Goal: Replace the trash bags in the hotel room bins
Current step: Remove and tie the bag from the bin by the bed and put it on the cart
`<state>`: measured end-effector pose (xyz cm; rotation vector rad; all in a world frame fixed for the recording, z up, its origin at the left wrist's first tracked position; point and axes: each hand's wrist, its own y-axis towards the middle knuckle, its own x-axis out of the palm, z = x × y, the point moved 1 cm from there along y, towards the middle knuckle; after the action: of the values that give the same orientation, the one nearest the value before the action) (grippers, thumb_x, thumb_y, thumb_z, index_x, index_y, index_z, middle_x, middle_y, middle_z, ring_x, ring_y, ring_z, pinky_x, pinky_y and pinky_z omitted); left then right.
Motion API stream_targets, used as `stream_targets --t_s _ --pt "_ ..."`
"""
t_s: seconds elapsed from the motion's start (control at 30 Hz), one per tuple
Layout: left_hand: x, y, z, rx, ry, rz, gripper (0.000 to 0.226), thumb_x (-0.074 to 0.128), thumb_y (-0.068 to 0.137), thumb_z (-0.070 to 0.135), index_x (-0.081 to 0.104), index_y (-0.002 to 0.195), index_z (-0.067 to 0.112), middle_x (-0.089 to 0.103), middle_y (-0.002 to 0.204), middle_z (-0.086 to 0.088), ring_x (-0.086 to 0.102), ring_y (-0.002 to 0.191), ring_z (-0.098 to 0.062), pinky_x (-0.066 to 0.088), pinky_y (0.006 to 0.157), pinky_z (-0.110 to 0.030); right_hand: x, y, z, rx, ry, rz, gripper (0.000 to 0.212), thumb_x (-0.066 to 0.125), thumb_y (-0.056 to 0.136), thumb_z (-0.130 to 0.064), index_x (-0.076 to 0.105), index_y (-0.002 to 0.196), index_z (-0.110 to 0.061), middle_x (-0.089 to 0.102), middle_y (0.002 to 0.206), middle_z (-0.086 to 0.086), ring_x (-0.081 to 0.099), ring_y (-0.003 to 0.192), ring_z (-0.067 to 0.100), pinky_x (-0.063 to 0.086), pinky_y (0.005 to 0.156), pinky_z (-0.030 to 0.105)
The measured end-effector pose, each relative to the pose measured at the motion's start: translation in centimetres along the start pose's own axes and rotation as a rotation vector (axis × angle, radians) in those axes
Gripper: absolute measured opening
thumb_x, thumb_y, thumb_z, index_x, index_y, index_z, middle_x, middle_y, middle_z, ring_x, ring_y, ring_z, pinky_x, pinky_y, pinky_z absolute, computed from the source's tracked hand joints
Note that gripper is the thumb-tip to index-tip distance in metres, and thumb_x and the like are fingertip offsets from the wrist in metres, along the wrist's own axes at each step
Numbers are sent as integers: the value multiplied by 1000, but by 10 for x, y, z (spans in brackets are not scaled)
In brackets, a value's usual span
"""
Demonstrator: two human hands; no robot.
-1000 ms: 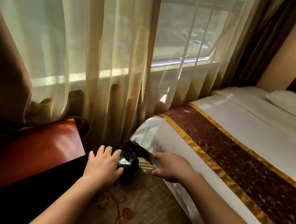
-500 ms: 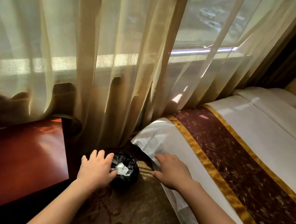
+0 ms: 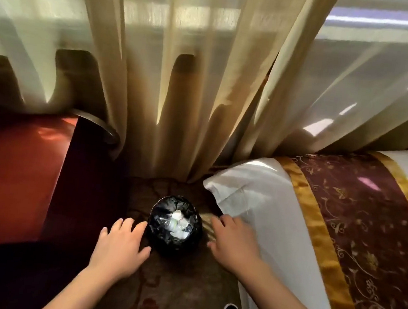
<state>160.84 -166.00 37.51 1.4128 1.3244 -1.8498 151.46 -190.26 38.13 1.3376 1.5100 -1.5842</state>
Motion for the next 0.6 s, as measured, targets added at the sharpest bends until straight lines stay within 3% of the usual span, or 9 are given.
stream_targets --t_s 0.2,0.4,0.5,0.6 --pt "121 56 1 -125 -61 18 69 46 89 61 35 149 30 43 147 0 38 139 -22 39 109 -44 119 79 45 12 217 -120 61 57 91 -52 43 145 -28 56 134 1 52 124 25 48 92 37" --pt "240 128 -18 -121 -137 68 66 64 83 53 51 139 21 58 132 -9 55 124 -29 50 96 -50 231 163 56 122 435 -92 52 58 94 -50 54 138 -23 62 133 -1 59 122 20 48 93 34" --pt "285 159 -26 -123 -172 131 69 56 85 57 45 144 22 53 140 -10 50 130 -29 47 102 -49 278 205 61 194 536 -34 50 53 96 -51 55 136 -22 63 131 3 61 117 22 49 92 36" --pt "320 189 -31 -114 -241 162 76 46 89 62 29 153 24 35 155 -10 34 143 -27 39 111 -45 318 244 67 266 622 -33 63 46 95 -60 46 145 -21 57 140 6 56 124 22 46 100 39"
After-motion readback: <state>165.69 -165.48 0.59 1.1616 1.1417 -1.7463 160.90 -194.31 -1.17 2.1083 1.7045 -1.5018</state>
